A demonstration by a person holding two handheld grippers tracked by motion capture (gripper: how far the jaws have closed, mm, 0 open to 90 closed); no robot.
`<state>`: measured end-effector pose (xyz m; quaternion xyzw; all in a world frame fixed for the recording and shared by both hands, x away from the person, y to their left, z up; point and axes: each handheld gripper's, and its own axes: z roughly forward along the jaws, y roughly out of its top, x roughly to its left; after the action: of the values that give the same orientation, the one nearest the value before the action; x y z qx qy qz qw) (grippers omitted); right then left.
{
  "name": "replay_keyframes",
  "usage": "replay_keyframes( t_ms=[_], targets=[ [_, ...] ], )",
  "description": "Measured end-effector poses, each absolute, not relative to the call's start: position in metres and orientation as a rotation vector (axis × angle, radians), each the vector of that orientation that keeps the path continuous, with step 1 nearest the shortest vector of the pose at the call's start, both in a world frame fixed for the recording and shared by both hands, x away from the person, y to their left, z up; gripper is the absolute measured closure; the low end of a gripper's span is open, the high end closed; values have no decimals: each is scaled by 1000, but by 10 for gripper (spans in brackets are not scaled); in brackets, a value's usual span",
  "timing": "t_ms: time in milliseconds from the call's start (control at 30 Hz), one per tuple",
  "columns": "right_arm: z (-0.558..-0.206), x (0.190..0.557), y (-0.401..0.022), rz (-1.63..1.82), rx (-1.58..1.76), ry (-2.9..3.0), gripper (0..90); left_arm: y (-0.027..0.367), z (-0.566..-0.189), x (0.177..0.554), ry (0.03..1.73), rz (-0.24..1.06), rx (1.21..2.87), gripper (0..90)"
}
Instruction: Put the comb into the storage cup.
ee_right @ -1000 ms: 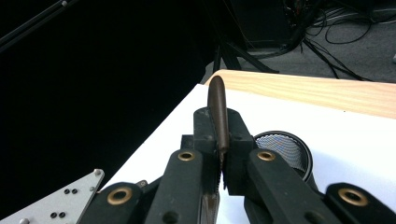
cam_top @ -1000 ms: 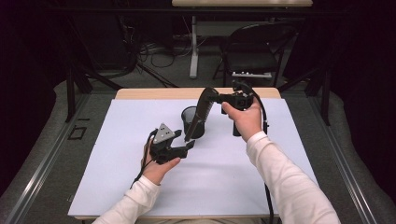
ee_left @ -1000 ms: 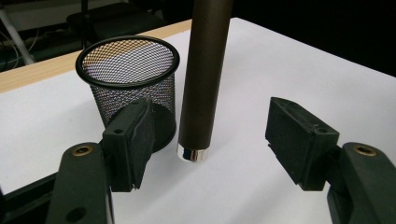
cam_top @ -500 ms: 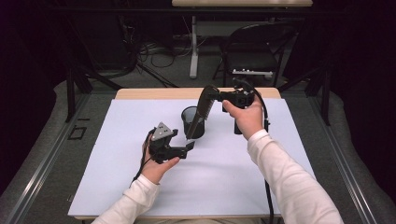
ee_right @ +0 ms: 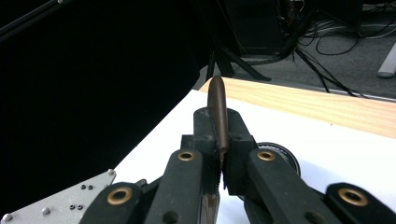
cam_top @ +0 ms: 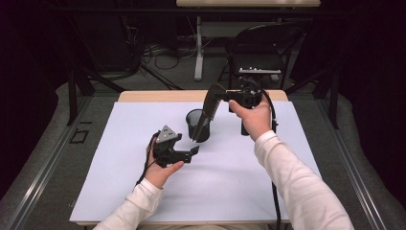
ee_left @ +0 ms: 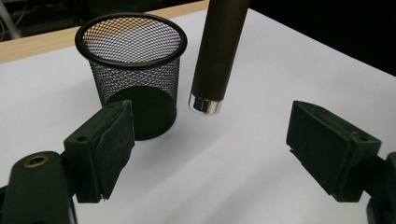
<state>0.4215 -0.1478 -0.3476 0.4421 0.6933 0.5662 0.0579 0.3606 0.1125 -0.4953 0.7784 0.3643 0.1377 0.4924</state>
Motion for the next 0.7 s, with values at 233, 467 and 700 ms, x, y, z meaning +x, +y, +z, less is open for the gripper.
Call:
replay_keyframes(
  t_ms=[233, 467, 700],
  targets=[
    [-343, 422, -148, 1705, 1329, 2101, 871, 113, -497, 362, 902, 317, 1892, 155],
    [-338, 422, -149, 1694, 1316, 2099, 871, 114, -497, 362, 909, 304, 1874, 154],
    [-331, 422, -149, 1683, 1292, 2085, 871, 115, -497, 365, 913, 315, 1879, 151]
  ],
)
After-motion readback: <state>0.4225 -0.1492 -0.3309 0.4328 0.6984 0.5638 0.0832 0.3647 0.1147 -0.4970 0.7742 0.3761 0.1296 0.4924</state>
